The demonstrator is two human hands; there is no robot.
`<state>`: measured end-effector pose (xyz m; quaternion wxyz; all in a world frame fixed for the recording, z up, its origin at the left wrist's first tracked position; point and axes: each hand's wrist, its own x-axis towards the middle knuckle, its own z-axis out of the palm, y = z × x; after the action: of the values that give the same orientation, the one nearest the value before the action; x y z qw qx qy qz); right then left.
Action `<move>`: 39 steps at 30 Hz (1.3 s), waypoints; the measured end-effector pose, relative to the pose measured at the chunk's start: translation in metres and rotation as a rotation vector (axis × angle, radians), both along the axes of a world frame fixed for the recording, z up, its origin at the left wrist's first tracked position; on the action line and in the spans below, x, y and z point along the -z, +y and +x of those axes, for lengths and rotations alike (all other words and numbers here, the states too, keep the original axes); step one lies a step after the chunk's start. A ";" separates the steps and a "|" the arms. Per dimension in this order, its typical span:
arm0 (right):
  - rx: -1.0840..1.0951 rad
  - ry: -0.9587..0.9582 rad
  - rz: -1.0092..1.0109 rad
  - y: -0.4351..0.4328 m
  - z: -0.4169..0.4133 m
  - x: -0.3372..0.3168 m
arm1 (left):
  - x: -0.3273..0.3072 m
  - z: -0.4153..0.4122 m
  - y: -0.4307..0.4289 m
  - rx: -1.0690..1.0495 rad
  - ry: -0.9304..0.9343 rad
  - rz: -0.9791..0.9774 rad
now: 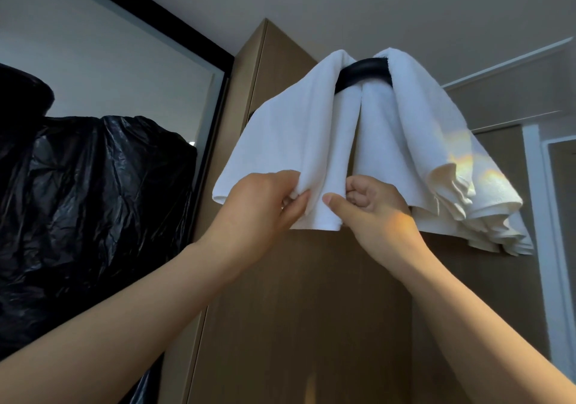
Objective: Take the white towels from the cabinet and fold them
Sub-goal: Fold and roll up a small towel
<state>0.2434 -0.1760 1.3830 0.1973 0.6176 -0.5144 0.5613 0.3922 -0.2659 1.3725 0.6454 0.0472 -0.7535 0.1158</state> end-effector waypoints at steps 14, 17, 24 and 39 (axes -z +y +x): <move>-0.278 -0.391 0.077 0.003 -0.002 -0.015 | 0.017 0.009 -0.019 0.122 -0.247 -0.030; -0.180 -0.291 0.168 0.012 0.012 -0.030 | 0.028 0.009 -0.033 0.203 -0.329 0.035; 0.160 -0.042 0.237 0.011 0.037 -0.049 | 0.034 0.003 -0.056 0.551 0.012 0.425; 0.012 -0.124 0.273 0.007 0.032 -0.036 | 0.013 -0.068 -0.120 1.498 -0.069 1.464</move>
<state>0.2756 -0.1694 1.4195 0.0831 0.5998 -0.6008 0.5219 0.3246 -0.3861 1.3590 0.3440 -0.0558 -0.4939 -0.7966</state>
